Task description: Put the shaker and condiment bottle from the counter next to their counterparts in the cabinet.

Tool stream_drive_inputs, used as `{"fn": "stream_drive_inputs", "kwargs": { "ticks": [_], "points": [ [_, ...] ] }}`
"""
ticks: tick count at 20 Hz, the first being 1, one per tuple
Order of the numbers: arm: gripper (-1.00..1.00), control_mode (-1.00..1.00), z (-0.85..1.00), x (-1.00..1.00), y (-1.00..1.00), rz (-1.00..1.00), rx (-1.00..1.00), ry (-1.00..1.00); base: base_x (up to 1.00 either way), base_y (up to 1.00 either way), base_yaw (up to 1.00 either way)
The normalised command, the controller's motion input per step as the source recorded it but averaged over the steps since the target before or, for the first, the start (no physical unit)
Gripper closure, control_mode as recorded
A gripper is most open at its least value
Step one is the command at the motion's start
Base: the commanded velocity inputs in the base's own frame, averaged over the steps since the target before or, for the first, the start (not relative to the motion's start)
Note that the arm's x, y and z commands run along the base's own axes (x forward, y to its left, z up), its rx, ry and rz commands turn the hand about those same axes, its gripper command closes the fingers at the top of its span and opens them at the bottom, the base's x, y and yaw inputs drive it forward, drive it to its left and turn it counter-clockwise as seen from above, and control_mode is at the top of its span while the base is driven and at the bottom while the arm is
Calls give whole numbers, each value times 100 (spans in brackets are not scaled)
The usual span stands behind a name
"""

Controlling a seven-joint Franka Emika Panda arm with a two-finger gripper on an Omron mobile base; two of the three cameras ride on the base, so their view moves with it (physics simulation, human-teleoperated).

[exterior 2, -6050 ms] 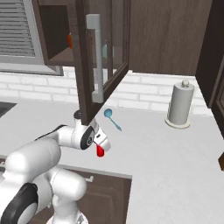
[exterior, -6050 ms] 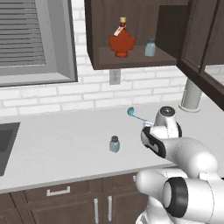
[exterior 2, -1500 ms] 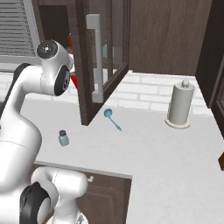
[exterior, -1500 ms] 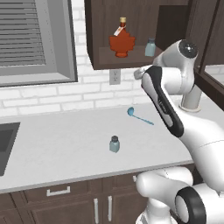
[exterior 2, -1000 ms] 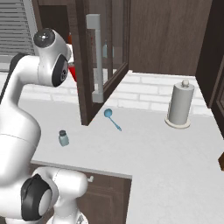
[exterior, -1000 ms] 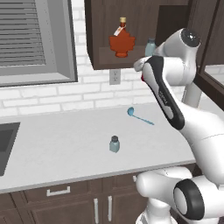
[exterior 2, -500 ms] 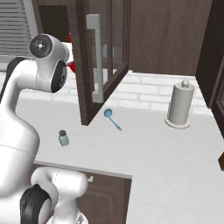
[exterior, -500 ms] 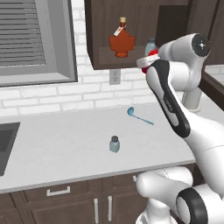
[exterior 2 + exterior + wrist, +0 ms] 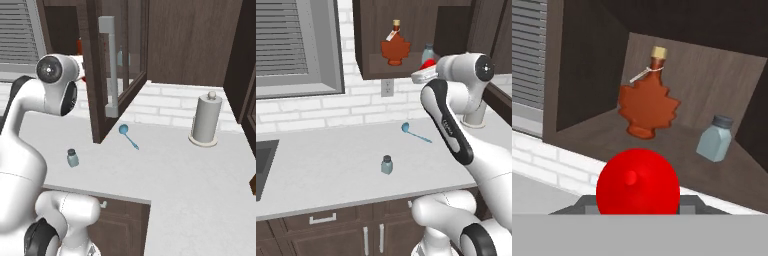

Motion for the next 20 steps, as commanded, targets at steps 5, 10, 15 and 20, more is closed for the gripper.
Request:
{"fn": "stream_drive_inputs", "kwargs": {
  "ticks": [5,10,15,20],
  "points": [
    [100,-100,30,0,8,0,-9,2,0,0,0],
    [100,-100,26,0,5,0,-8,4,0,0,0],
    [100,-100,8,8,0,0,0,13,0,0,0],
    [100,-100,0,28,0,2,0,14,0,0,0]
  ]
}}
